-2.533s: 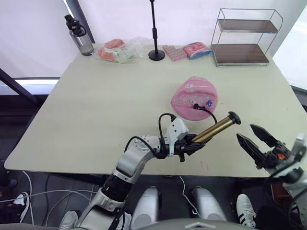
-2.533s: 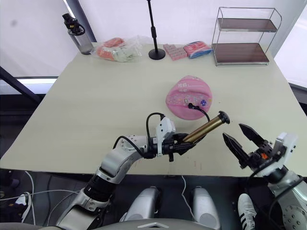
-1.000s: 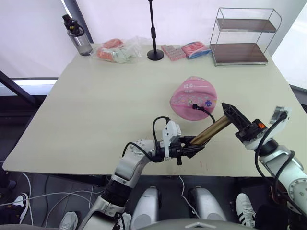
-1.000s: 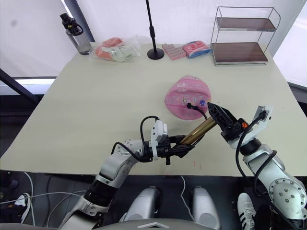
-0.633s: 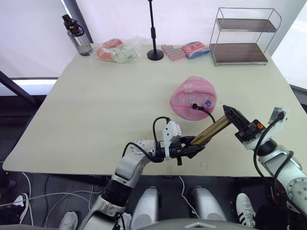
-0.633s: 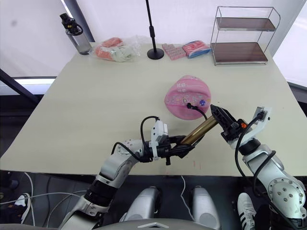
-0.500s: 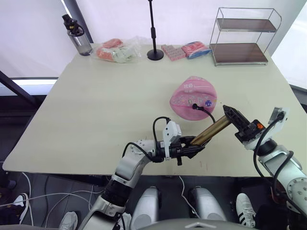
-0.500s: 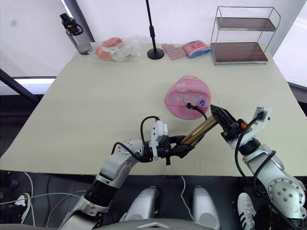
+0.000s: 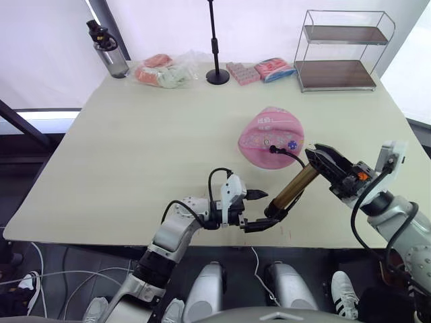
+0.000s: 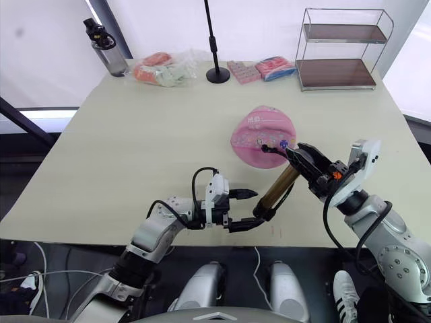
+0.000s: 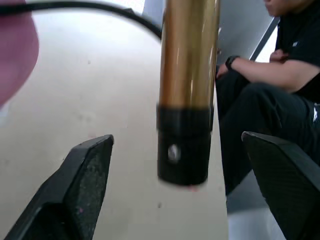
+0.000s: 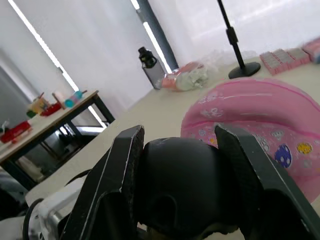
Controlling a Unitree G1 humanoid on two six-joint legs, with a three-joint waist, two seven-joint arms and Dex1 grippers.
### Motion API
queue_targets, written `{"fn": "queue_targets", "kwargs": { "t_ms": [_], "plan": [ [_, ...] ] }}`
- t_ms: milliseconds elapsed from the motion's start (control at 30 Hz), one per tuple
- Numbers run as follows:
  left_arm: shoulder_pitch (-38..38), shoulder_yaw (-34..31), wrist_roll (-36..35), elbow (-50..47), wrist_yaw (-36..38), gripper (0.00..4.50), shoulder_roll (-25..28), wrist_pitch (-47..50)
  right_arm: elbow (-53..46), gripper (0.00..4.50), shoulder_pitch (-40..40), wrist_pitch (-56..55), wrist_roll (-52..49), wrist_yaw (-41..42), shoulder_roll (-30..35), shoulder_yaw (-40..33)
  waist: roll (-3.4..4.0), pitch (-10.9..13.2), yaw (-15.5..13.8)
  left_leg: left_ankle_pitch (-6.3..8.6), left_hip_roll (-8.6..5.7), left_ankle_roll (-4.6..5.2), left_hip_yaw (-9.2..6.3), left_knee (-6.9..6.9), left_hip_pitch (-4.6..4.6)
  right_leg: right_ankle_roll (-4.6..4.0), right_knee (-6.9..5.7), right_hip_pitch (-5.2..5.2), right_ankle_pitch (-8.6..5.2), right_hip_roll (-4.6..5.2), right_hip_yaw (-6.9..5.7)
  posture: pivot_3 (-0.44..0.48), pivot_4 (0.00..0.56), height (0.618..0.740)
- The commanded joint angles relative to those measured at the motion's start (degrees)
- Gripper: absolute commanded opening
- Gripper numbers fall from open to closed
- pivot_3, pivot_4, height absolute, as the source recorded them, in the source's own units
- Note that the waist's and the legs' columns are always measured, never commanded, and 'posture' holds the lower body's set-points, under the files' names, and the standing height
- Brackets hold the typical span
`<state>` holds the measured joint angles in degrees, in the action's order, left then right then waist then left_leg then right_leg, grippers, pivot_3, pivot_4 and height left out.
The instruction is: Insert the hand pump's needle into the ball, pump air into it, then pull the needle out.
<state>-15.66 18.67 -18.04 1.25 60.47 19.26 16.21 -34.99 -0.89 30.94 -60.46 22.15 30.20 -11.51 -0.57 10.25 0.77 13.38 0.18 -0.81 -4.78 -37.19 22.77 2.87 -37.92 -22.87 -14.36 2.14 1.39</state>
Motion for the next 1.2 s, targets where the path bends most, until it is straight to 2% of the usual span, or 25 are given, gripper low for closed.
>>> {"fn": "queue_targets", "kwargs": {
  "t_ms": [33, 267, 400, 733, 967, 1200],
  "plan": [
    [-2.96, -0.97, 0.91, 3.02, 5.06, 4.47, 2.54, -5.41, -2.53, 1.73, 0.76, -4.78, 7.71, 7.43, 3.10, 0.90, -0.01, 0.00, -0.08, 0.00, 0.00, 0.00, 0.00, 0.00, 0.00, 0.00, 0.00, 0.00, 0.00, 0.00, -0.01, 0.000, 0.150, 0.731],
    [-9.80, -2.41, 2.26, 14.48, 10.81, 4.47, 4.55, -13.02, 1.50, 1.73, 1.89, -16.85, 24.83, 20.32, 8.10, 4.99, -0.04, 0.02, -0.06, 0.00, -0.01, 0.00, 0.02, -0.01, 0.01, 0.02, 0.06, 0.00, 0.01, 0.01, -0.01, 0.000, 0.150, 0.731],
    [-14.38, -2.39, 4.52, 20.93, 11.48, 4.47, 3.61, -18.00, 4.13, 1.73, 2.77, -22.62, 28.87, 22.93, 6.84, 5.33, -0.06, 0.03, -0.03, 0.00, -0.01, 0.00, 0.00, 0.01, 0.02, 0.04, 0.05, 0.00, 0.02, 0.00, -0.04, 0.000, 0.150, 0.731],
    [-18.26, 1.75, 8.85, 27.11, 10.57, 4.47, -6.61, -21.94, 6.96, 1.73, 0.95, -27.42, 27.39, 26.69, 2.69, 4.15, -0.11, 0.06, -0.03, 0.00, -0.04, 0.00, -0.01, -0.01, 0.05, 0.03, 0.02, 0.01, 0.05, 0.01, -0.03, 0.000, 0.150, 0.731],
    [-21.59, 3.75, 13.01, 37.62, 10.28, 4.47, -12.90, -25.67, 9.38, 1.73, 0.99, -24.73, 22.11, 32.84, 4.20, 3.52, -0.11, 0.06, 0.02, 0.00, -0.03, 0.00, -0.01, -0.02, 0.00, 0.04, -0.03, 0.01, 0.05, -0.02, -0.02, 0.000, 0.150, 0.731],
    [-23.80, 5.29, 16.28, 43.52, 12.60, 4.47, -14.61, -28.50, 14.53, 1.73, -0.84, -28.49, 25.14, 38.65, 5.15, 4.34, -0.12, 0.06, 0.00, 0.00, -0.03, 0.00, -0.03, -0.02, 0.01, 0.05, -0.03, 0.01, 0.04, -0.03, -0.04, 0.000, 0.150, 0.731]
  ]
}}
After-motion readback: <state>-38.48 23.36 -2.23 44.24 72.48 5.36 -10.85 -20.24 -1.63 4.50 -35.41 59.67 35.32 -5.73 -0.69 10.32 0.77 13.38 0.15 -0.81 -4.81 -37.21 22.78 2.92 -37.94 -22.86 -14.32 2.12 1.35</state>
